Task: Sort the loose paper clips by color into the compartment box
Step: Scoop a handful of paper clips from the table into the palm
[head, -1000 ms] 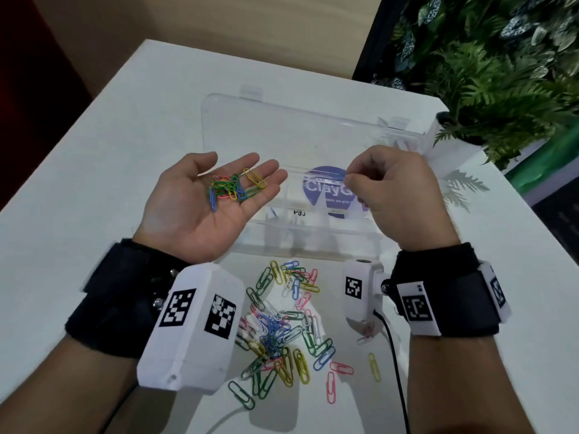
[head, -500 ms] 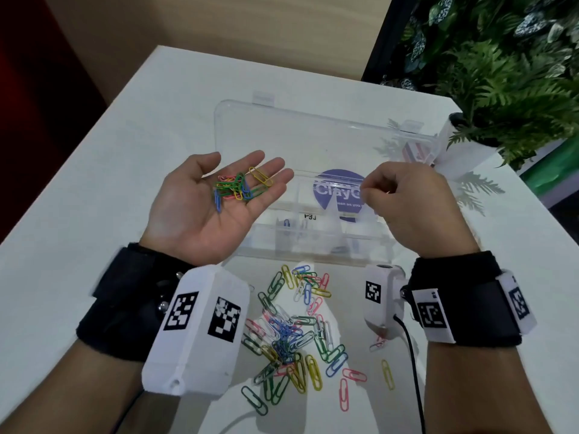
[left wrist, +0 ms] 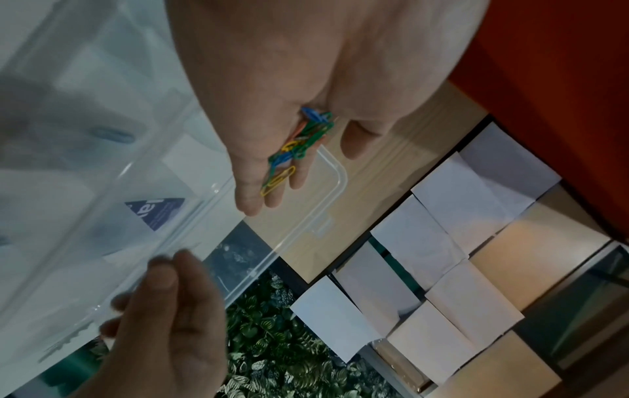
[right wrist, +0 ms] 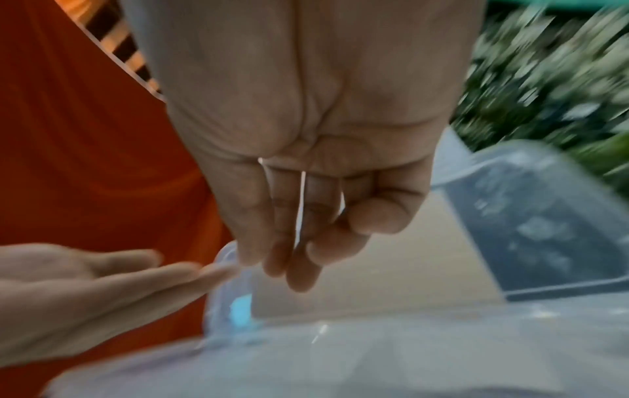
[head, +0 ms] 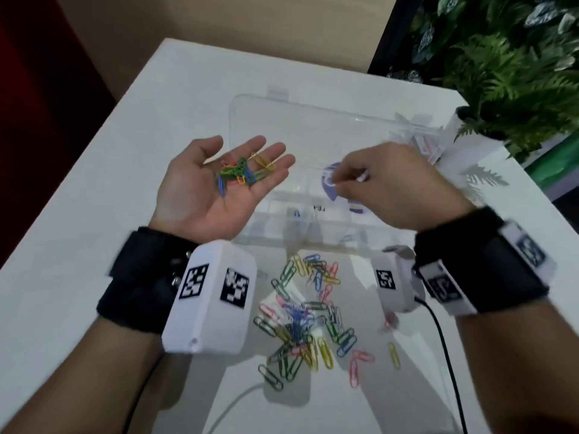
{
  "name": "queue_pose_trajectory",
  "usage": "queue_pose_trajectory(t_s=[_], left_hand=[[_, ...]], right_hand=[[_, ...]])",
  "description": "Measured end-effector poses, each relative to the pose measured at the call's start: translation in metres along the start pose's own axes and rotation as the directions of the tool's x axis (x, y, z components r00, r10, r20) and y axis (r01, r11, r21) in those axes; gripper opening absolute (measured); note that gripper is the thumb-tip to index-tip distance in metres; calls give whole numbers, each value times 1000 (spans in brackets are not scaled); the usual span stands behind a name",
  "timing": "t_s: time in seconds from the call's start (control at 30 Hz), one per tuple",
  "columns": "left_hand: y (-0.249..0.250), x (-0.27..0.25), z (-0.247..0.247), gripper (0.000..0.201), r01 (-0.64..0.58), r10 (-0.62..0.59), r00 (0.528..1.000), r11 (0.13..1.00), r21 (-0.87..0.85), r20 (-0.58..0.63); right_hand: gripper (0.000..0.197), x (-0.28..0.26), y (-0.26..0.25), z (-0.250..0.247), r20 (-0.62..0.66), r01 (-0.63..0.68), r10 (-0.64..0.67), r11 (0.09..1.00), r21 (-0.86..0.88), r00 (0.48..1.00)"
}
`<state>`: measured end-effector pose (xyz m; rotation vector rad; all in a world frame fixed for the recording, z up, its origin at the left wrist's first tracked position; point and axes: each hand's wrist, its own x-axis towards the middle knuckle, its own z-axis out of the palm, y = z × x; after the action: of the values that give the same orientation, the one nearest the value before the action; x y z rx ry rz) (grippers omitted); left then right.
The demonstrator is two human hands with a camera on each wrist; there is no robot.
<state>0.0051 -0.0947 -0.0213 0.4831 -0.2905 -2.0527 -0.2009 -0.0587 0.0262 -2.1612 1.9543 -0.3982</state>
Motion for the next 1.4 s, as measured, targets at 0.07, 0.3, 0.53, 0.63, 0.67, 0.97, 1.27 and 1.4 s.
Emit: queue_pose_trajectory(t_s=[0.07,0.3,0.53,0.63,0.67,0.97,1.27,1.4], left_hand=[[-1,-1,-1,47,-3,3,1000,1000,-16,-26],[-3,2,-6,46,-28,22,997,996,-80,-75],[3,6,-12,47,-31,18,992,994,-102,-127],[3,6,-12,46,-29,12,990,992,-119,-142],[3,6,-12,46,-26,8,990,992,-122,-142],[1,5,-10,44,-42,9,983,983,-179,-182],[-2,6,-7,45,-41,11,976,990,-134,-216],[-2,5,-6,46,-36,7,975,991,-131,-220]], right_hand=[[13,11,-17,6,118,83,-74,993,-79,990],[24,50,-49,35,450,268,-61,870,-414,891],[13,78,-66,46,535,137,162,869,-476,829],[18,78,-69,48,588,246,183,782,-573,788],[21,78,-71,50,596,289,194,732,-617,779],[25,51,-75,46,675,570,154,421,-706,722],[23,45,-73,37,743,663,105,382,-644,661],[25,49,-69,25,762,649,81,470,-598,643]])
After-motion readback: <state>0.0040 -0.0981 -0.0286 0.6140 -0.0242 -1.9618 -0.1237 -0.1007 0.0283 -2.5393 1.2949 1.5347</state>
